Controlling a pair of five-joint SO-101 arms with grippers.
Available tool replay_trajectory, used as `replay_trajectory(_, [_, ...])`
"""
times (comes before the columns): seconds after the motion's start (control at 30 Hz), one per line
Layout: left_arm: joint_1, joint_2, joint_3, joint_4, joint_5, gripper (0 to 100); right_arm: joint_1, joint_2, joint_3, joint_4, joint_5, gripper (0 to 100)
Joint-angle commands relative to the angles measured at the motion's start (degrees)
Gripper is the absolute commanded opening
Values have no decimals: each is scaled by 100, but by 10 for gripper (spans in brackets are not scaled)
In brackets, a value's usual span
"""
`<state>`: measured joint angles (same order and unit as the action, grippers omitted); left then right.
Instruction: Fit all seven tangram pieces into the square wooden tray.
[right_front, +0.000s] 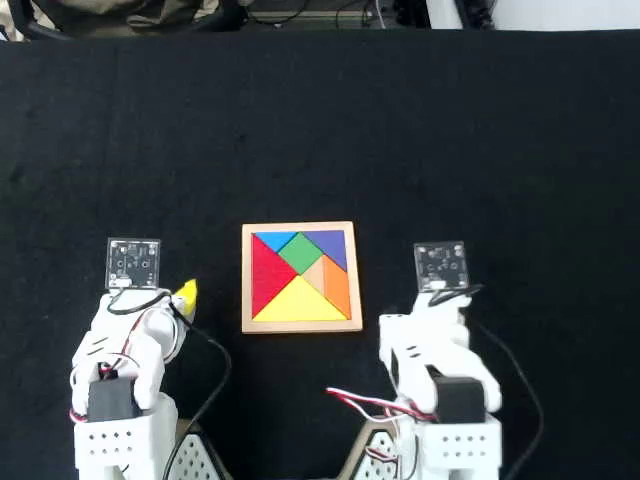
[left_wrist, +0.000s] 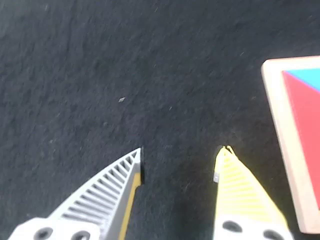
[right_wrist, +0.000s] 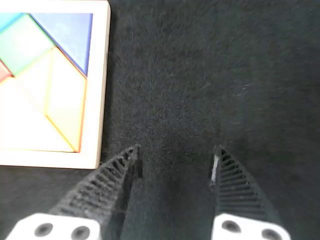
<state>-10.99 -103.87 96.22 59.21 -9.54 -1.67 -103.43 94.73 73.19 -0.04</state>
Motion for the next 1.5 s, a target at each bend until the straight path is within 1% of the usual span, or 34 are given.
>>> replay_trajectory(0.0, [-119, -35, 110, 519, -18, 238, 114, -400, 180, -378, -9, 227])
replay_trajectory(0.17, [-119, -35, 110, 1292, -18, 238, 527, -391, 180, -360, -9, 227])
replay_trajectory(0.27, [-171, -35, 110, 1371, -18, 238, 615, -382, 180, 26, 9, 223])
replay_trajectory(0.33, [-180, -35, 110, 1371, -18, 238, 659, -365, 180, 97, 185, 214])
replay_trajectory(0.37, [-180, -35, 110, 1371, -18, 238, 659, -347, 180, 79, 273, 192])
replay_trajectory(0.5, [-119, -35, 110, 1371, -18, 238, 607, -391, 180, 97, 712, 41])
replay_trajectory(0.57, [-119, -35, 110, 1371, -18, 238, 607, -391, 180, 97, 1020, 11])
replay_trajectory(0.7, [-127, -35, 110, 1371, 9, 238, 615, -391, 180, 88, 1169, 12])
replay_trajectory(0.83, [-171, -35, 110, 1363, 651, 238, 651, -382, 180, 79, 1160, 11])
replay_trajectory(0.93, [-171, -35, 110, 1371, 888, 240, 659, -365, 180, 79, 1160, 11])
replay_trajectory(1.47, [-154, -35, 110, 1371, 888, 239, 651, -382, 189, 79, 1196, 11])
